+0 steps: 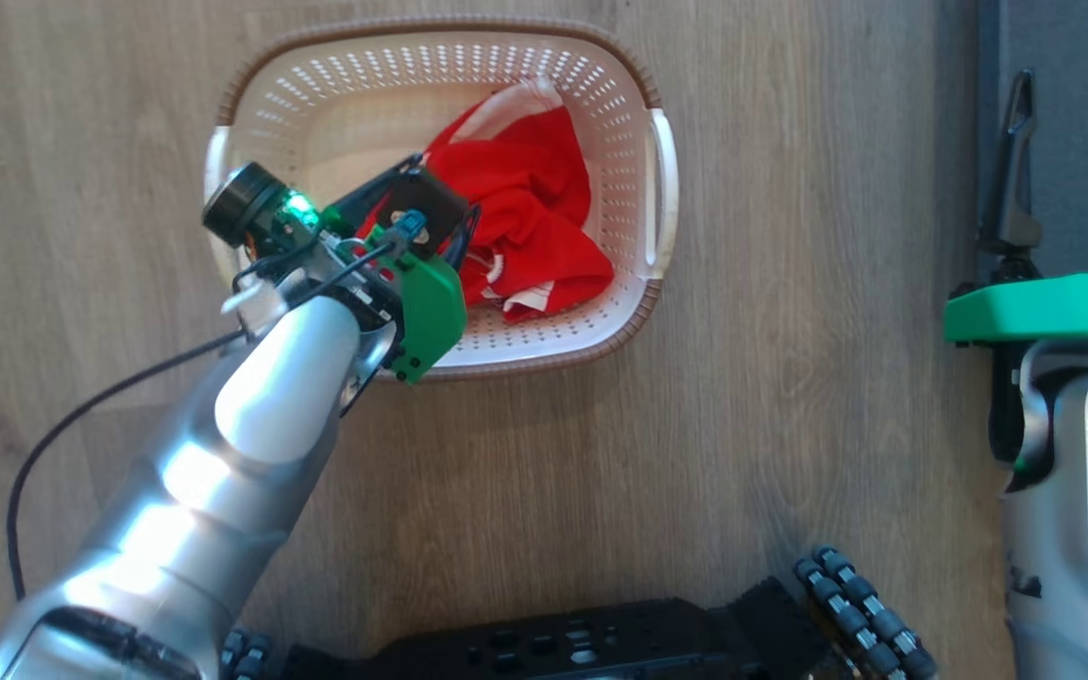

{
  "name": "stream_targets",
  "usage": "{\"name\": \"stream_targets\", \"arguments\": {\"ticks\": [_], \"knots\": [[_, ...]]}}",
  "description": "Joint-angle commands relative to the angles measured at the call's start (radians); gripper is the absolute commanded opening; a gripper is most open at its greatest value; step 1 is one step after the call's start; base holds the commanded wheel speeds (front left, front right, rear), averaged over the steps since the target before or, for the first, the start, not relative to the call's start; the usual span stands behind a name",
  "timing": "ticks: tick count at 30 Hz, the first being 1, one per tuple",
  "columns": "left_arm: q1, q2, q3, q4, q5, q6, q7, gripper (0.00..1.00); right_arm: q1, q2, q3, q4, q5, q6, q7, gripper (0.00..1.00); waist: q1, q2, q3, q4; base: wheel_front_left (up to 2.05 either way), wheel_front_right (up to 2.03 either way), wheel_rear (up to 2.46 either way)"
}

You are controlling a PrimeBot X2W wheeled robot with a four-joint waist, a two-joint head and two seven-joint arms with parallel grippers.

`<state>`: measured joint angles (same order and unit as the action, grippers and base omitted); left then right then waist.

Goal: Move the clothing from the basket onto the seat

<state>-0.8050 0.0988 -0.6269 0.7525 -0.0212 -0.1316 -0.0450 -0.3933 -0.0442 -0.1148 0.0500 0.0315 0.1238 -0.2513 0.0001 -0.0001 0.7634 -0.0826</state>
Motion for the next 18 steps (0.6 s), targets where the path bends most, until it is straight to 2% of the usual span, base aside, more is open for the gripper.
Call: {"name": "stream_targets", "arguments": {"ticks": [1,7,12,18], "knots": [[-0.024,0.019,-0.003,0.003,-0.019,0.001,0.013,1.0,0.009,-0.008,0.023,-0.032,0.009,0.007,-0.01,1.0,-0.0001,0.0001,0.013,-0.014,0.0,0.0,0.0],[-0.113,0.033,-0.136,0.129,-0.119,0.001,0.085,1.0,-0.009,-0.007,0.043,-0.038,0.034,0.007,-0.01,1.0,-0.0001,0.0001,0.054,-0.052,0.0,0.0,0.0],[-0.185,0.045,-0.171,0.235,-0.197,0.001,0.121,1.0,-0.013,-0.006,0.056,-0.05,0.072,0.007,-0.01,1.0,-0.0001,0.0001,0.105,-0.095,0.0,0.0,0.0],[-0.235,0.054,-0.201,0.321,-0.233,0.001,0.132,1.0,-0.01,-0.006,0.06,-0.055,0.096,0.007,-0.01,1.0,-0.0001,0.0001,0.144,-0.127,0.0,0.0,0.0]]}}
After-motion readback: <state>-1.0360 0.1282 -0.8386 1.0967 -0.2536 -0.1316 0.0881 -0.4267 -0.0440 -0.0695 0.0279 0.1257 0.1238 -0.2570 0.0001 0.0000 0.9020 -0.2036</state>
